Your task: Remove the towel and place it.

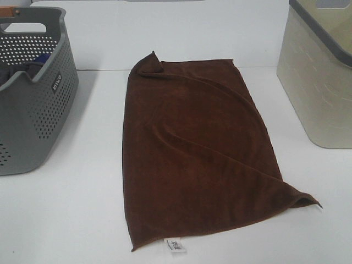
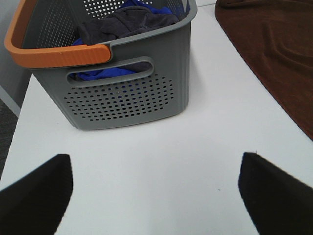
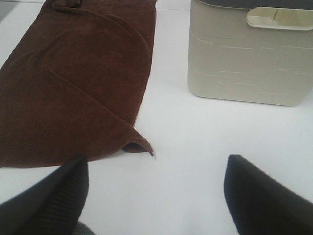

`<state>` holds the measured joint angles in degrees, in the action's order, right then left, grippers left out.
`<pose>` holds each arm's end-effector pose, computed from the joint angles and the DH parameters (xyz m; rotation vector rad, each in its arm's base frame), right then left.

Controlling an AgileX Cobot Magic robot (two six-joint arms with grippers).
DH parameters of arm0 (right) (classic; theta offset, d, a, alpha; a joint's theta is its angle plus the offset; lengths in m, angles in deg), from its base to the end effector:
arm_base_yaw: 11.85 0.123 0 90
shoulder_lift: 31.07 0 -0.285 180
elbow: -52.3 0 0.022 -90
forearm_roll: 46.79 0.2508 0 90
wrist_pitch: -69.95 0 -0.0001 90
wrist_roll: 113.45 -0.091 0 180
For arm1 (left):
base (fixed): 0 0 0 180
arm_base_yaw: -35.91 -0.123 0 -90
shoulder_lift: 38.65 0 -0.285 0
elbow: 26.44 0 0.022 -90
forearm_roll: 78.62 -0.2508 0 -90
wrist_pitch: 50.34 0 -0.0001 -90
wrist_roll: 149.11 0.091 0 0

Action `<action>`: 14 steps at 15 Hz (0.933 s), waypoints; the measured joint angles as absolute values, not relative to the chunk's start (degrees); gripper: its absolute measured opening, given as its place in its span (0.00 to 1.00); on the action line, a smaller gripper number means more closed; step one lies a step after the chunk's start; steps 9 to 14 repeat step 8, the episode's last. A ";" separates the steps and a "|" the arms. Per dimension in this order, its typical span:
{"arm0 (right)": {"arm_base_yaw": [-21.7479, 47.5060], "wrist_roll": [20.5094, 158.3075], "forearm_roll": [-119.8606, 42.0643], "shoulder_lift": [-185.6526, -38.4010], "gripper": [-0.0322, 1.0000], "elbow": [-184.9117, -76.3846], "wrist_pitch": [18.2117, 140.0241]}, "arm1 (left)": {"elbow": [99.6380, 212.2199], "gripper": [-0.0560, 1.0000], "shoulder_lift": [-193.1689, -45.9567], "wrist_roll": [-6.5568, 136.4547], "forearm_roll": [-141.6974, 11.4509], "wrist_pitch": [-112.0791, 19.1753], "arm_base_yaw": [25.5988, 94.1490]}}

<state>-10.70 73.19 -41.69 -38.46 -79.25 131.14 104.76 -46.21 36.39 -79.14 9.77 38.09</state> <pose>-0.0068 0.0070 0.2775 -0.1435 2.0346 0.0465 -0.0045 0.0009 0.2771 0.1358 2.0285 0.0473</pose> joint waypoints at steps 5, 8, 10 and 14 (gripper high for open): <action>-10.70 73.19 -41.69 -38.46 0.74 -79.25 131.14 | 104.76 0.88 -46.21 36.45 -79.14 9.77 38.09; -10.70 73.19 -41.69 -38.46 0.74 -79.25 131.14 | 104.76 0.88 -46.21 36.45 -79.14 9.77 38.09; -10.70 73.19 -41.69 -38.46 0.74 -79.25 131.14 | 104.76 0.88 -46.21 36.45 -79.14 9.77 38.09; -10.70 73.19 -41.69 -38.46 0.74 -79.25 131.14 | 104.76 0.88 -46.21 36.45 -79.14 9.77 38.09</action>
